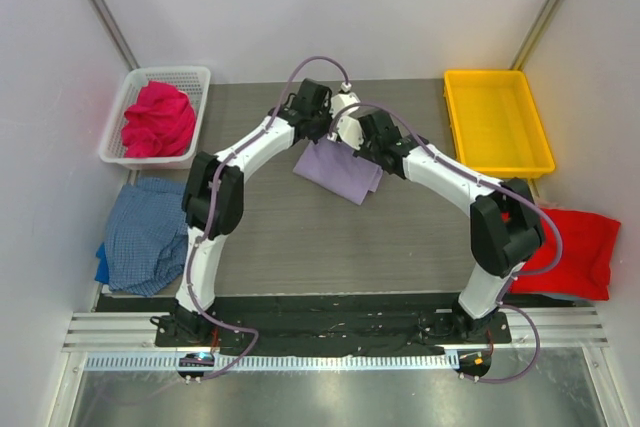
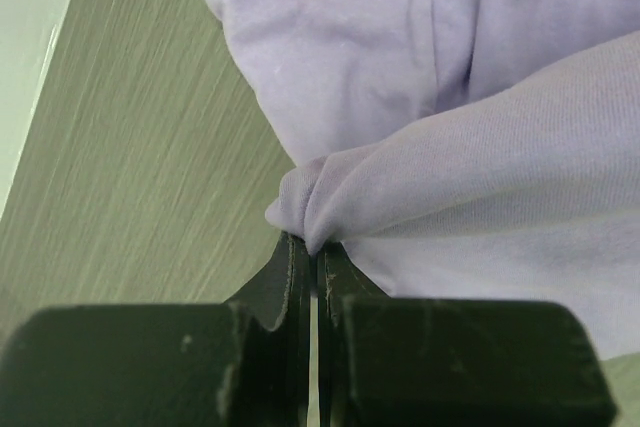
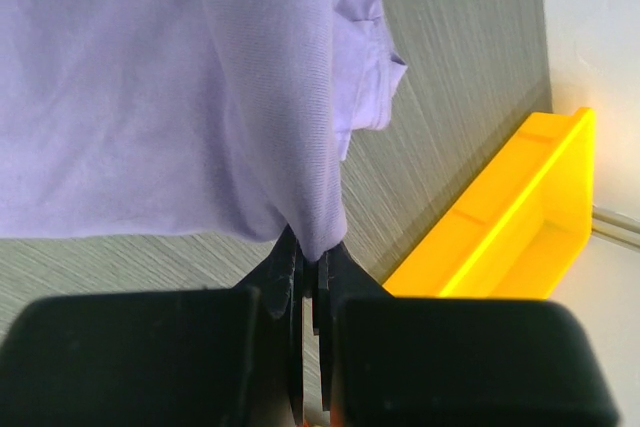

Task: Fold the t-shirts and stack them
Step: Fold the long partially folded tshirt into a neat square

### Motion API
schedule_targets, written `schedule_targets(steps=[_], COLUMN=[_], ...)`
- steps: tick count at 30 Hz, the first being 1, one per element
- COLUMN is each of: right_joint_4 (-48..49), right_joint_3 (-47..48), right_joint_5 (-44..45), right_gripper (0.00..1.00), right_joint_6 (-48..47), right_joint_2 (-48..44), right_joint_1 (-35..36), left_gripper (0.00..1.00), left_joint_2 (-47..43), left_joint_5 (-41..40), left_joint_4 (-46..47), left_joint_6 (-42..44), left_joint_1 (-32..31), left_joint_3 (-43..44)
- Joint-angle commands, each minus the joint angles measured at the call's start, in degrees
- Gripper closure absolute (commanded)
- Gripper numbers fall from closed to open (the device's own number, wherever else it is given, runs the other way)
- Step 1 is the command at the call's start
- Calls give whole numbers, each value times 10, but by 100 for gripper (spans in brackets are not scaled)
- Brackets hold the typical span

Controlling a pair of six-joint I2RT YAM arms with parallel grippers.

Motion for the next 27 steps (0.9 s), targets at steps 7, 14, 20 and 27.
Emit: schedule_targets(steps=[7,14,20,27], right_joint_4=[35,52,59,73], right_joint_3=[6,5,6,12], right_joint_5=[-2,8,12,45], right_gripper=[99,79,64,60], right_joint_6=[-14,-19,-18,-16], right_joint_2=[43,63,72,91], right_joint_1=[-21,-32,-40,-48], left_gripper=[91,70,60,51], left_joint_2=[79,118,130,137], left_joint_5=[-12,-62,-98,-148], left_joint_4=[23,64,109,162], left_joint_6=[13,8,9,7], left_joint_1=[8,8,6,2], left_joint_3=[87,129,149,150])
